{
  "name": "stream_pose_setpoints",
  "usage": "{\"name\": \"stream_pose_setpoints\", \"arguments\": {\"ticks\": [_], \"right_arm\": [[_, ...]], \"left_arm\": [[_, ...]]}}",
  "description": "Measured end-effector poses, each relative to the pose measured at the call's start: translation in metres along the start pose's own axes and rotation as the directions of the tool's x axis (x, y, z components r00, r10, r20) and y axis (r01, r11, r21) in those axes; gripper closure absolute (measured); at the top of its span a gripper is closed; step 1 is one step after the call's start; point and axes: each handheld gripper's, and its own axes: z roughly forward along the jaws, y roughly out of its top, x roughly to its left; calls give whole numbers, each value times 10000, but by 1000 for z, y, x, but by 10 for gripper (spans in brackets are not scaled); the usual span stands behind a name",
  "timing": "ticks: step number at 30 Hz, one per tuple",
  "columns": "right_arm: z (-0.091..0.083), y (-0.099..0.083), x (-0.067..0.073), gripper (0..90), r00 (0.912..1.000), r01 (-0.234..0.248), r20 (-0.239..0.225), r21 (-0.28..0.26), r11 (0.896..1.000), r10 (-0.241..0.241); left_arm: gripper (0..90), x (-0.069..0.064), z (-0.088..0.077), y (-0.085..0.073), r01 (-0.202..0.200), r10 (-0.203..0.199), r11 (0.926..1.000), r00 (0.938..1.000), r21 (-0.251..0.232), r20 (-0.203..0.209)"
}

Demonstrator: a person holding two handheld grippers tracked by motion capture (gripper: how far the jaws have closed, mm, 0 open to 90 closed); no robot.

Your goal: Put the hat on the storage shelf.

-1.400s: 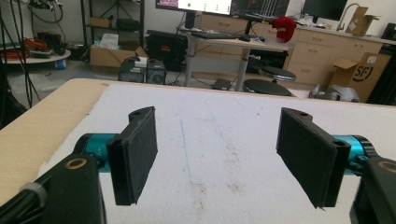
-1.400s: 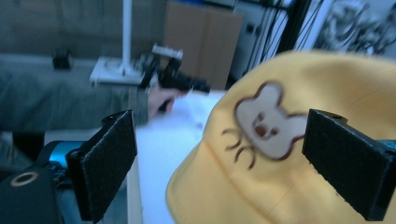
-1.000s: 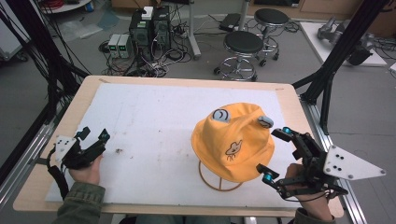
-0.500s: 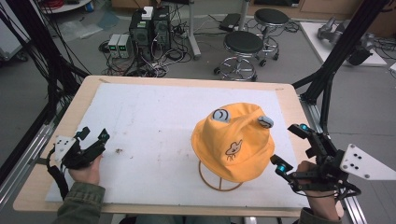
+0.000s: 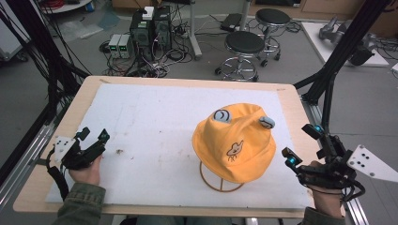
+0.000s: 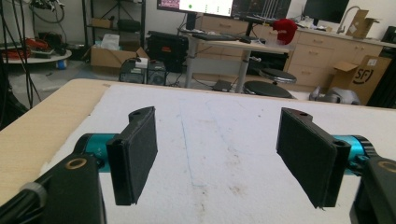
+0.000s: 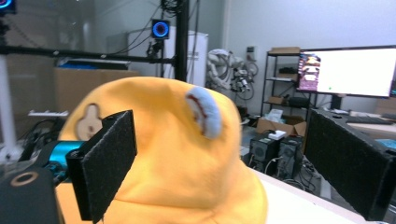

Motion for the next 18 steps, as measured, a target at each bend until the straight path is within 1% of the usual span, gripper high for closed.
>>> {"name": "stream_pose_setpoints", "arguments": {"ticks": [4,6,8,9,13,16,18], "right_arm": [[-3,-9,-8,88,9986,-205,476,-87,9998,209],[-4,-16,-12,88,9976,-295,623,-315,9991,314],[-5,-22,-16,88,9953,-524,795,-390,9979,553],[-5,-24,-18,88,9947,-571,833,-378,9977,600],[-6,-33,-24,88,9889,-766,1254,-313,9966,800],[-6,-40,-28,88,9845,-777,1570,-68,9970,778],[-6,-45,-30,88,9813,-946,1687,45,9955,925]], "left_arm": [[291,0,0,0,24,-24,10000,10000,-1,-1],[292,0,0,0,32,-32,10000,10000,-8,1],[292,1,0,0,22,-22,10000,10000,12,-1],[291,1,0,0,26,-26,10000,10000,14,1],[292,1,1,0,57,-57,10000,10000,6,-11],[292,1,1,0,65,-65,10000,10000,5,-13],[292,1,1,0,76,-76,10000,10000,-1,-6]]}}
